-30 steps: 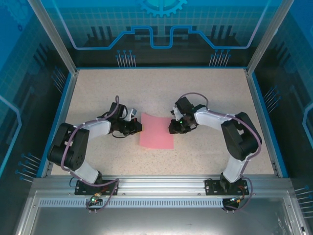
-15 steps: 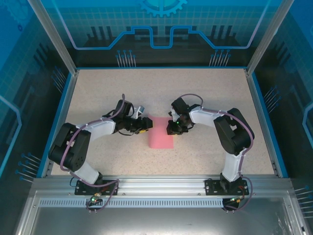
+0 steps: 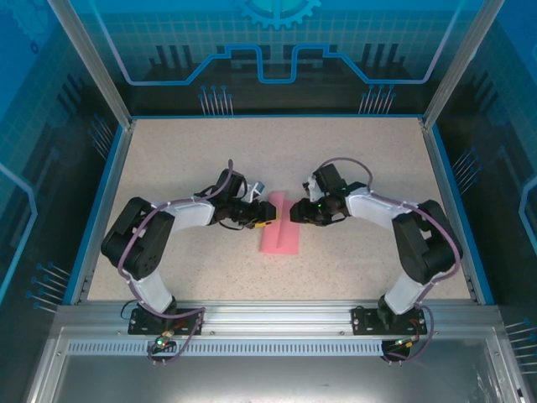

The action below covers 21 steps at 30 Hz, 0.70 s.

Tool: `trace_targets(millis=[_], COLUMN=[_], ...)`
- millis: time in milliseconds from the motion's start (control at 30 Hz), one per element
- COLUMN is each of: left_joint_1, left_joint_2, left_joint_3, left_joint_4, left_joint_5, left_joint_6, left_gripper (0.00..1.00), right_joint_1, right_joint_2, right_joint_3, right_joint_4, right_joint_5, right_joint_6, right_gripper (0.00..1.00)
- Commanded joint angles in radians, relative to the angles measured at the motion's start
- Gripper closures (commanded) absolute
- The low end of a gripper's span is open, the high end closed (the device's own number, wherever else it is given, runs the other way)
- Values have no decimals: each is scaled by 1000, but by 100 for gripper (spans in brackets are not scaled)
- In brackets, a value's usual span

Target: Fold a paper plane with a square sheet of paper (fold left side to right side)

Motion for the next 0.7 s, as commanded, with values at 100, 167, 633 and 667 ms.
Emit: trace_targets(millis=[100, 167, 633, 667], left_joint_1=[-11, -11, -11, -11], left_joint_2=[24, 26, 24, 23], left_joint_3=[39, 43, 55, 55], left_joint_4=[2, -3, -22, -23], left_joint_5=[8, 4, -6, -6], left_joint_6=[5, 6, 12, 12], left_gripper=[63, 64, 69, 69], right_joint_1=[-5, 4, 36, 36], right_joint_2=[-13, 10, 111, 111], right_joint_3=[-9, 0, 7, 7], right_joint_4=[153, 160, 214, 211], right_joint_5=[-182, -184, -204, -201], right_joint_6=[74, 92, 145, 144], right_gripper=[49, 49, 79, 85])
